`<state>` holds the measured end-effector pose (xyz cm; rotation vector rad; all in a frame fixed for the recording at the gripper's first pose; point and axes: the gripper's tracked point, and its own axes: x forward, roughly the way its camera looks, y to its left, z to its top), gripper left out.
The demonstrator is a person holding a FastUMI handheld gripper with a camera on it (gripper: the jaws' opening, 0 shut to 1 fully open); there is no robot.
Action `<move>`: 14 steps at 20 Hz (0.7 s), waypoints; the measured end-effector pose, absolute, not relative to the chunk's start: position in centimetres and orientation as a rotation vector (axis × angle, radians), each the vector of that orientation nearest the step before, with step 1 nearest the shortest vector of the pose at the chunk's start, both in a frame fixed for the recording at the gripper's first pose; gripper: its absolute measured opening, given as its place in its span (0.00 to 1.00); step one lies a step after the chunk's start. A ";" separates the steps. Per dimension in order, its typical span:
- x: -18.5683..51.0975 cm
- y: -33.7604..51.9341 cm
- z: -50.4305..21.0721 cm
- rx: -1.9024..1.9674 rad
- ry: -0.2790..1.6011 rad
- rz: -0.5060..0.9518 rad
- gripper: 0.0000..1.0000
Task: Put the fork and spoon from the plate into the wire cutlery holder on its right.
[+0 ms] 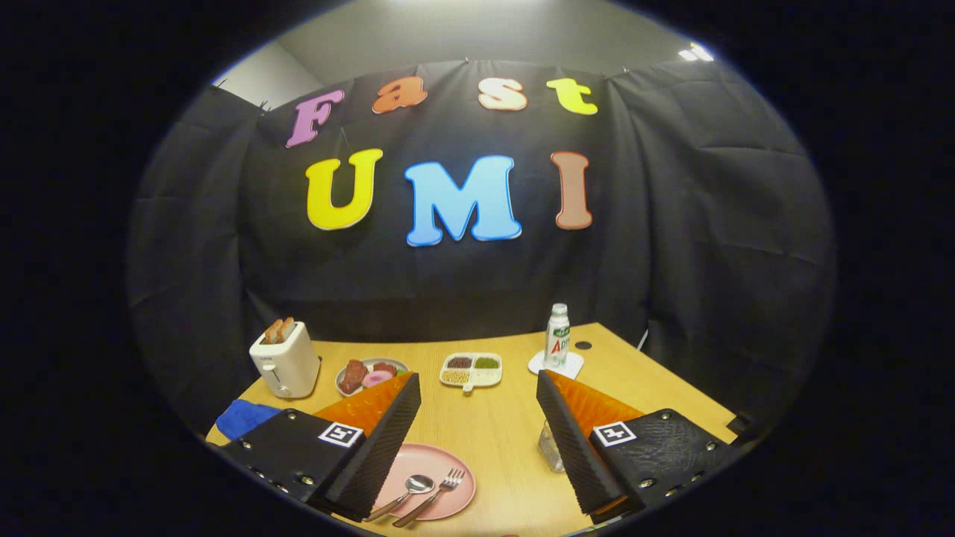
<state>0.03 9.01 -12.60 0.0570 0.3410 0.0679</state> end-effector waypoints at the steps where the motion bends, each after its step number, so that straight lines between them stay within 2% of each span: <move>1: -0.4 9.7 -13.9 0.067 0.386 0.074 0.97; 12: -4.3 14.6 -28.8 0.123 0.839 0.062 0.95; 13: -4.7 14.9 -29.6 0.127 0.869 0.060 0.94; 14: -5.2 15.1 -30.8 0.135 0.899 0.059 0.86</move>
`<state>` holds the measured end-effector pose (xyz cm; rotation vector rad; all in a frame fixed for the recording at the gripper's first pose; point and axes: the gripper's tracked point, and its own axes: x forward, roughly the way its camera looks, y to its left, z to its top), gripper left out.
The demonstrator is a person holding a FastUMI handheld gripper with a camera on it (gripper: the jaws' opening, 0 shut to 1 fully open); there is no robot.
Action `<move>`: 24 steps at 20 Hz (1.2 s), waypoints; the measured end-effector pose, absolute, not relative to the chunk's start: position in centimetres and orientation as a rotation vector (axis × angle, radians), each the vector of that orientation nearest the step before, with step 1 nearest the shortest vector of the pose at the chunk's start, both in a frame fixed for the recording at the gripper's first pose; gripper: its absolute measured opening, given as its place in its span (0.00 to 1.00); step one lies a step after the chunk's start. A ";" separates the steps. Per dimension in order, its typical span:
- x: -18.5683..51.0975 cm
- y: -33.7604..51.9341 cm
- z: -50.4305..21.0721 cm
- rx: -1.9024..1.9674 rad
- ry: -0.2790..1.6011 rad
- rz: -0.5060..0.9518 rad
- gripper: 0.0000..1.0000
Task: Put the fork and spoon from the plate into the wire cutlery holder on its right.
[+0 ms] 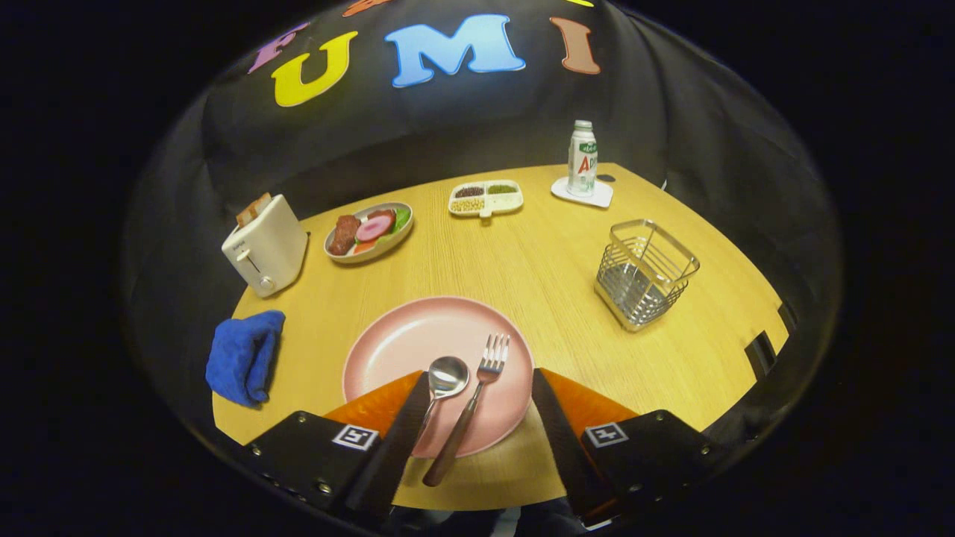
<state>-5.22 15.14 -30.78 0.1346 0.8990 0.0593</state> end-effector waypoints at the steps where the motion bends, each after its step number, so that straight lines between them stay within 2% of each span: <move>1: -5.7 15.3 -31.7 0.142 0.931 0.055 0.77; 3: -6.4 15.9 -32.9 0.165 0.991 0.053 0.71; 5: -6.5 15.9 -34.0 0.154 1.025 0.040 0.72; 6: -6.9 16.1 -34.4 0.156 1.039 0.046 0.64; 7: -6.8 16.3 -34.4 0.161 1.042 0.054 0.52; 10: -6.5 16.7 -35.3 0.137 1.073 0.054 0.53; 12: -6.7 17.1 -36.3 0.146 1.118 0.046 0.30; 14: -7.0 16.4 -37.0 0.107 1.153 0.027 0.27; 16: -6.8 16.1 -36.5 0.096 1.165 0.050 0.08; 18: -6.9 16.3 -36.7 0.137 1.171 0.062 0.08; 19: -6.8 16.2 -36.5 0.152 1.171 0.058 0.02; 24: -6.0 15.2 -35.8 0.199 1.146 0.052 0.02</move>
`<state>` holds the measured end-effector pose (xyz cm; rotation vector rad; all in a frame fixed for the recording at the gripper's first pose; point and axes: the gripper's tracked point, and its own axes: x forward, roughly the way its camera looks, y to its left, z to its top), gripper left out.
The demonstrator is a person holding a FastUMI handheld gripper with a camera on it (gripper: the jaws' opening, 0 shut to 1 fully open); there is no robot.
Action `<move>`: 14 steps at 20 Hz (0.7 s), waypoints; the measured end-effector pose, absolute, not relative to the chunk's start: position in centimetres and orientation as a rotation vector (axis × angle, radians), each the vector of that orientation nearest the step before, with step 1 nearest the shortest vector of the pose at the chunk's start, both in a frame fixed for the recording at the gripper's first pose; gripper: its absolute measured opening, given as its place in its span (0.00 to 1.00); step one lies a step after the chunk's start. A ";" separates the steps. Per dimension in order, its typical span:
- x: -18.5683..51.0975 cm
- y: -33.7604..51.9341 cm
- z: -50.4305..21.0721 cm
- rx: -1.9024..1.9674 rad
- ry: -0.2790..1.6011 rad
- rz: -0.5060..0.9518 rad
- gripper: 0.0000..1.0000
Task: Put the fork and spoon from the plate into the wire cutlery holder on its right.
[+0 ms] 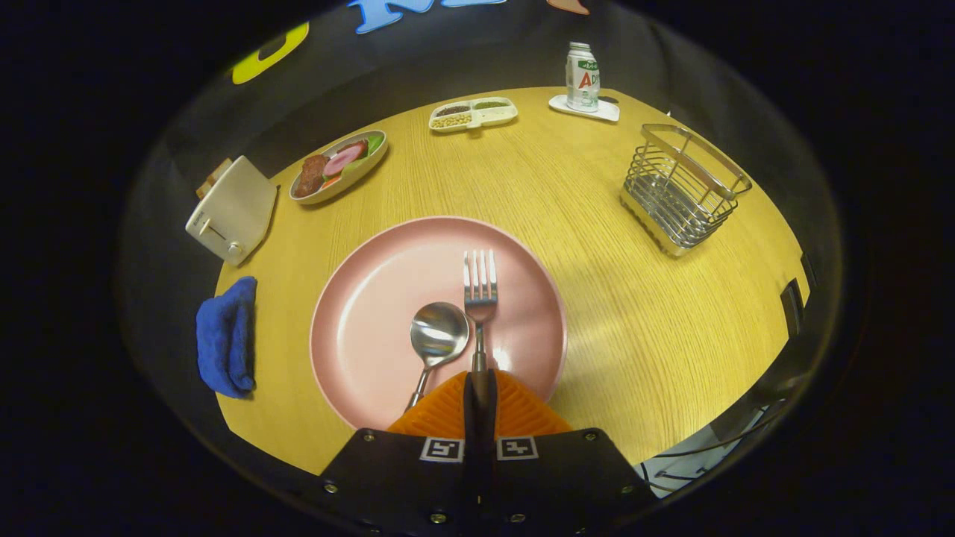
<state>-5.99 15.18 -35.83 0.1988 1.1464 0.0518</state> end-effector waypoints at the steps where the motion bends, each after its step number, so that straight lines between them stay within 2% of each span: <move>1: -5.9 15.1 -35.6 0.197 1.137 0.058 0.02; 6: -4.9 13.9 -32.8 0.199 1.086 0.087 0.02; 14: -4.0 8.1 -28.2 0.205 1.038 0.041 0.02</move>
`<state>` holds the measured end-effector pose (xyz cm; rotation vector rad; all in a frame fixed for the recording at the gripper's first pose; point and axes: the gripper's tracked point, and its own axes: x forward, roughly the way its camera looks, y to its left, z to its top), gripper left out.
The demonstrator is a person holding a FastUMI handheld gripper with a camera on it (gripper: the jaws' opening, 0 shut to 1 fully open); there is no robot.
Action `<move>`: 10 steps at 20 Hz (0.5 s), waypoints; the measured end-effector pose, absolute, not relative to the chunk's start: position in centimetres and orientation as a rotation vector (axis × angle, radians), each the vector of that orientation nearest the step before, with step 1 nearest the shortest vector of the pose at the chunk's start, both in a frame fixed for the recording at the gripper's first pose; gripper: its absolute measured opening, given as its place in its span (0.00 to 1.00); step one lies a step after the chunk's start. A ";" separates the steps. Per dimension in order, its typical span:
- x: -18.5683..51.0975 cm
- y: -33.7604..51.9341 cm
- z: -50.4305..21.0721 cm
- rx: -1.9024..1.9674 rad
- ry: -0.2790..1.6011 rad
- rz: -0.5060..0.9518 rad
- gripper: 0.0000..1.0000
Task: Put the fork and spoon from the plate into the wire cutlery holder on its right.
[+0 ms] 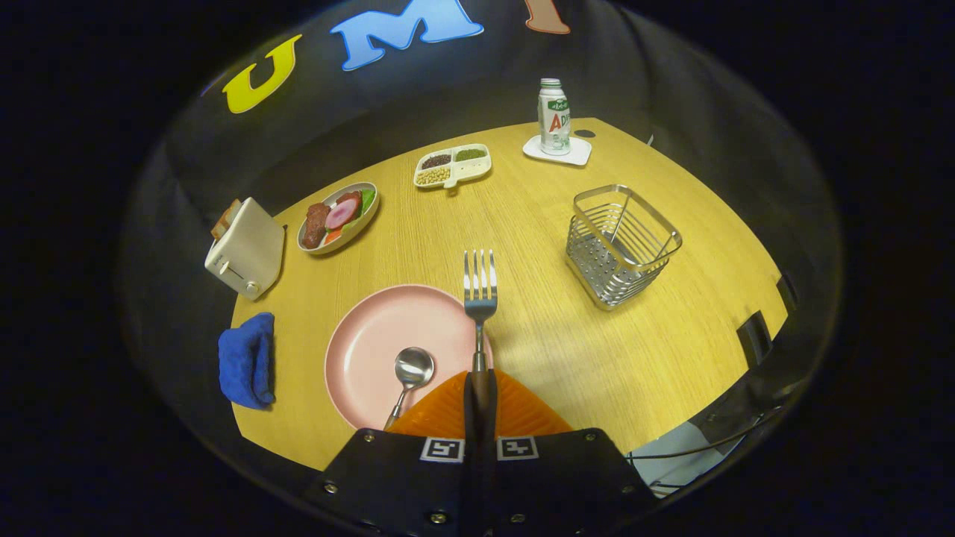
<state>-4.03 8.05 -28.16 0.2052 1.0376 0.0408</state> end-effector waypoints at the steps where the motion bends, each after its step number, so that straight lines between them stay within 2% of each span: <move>1: -3.7 7.0 -27.3 0.194 1.029 0.038 0.02; 5: -1.9 2.6 -25.2 0.155 1.032 0.023 0.02; 10: -0.6 -2.6 -25.9 0.092 1.130 -0.005 0.02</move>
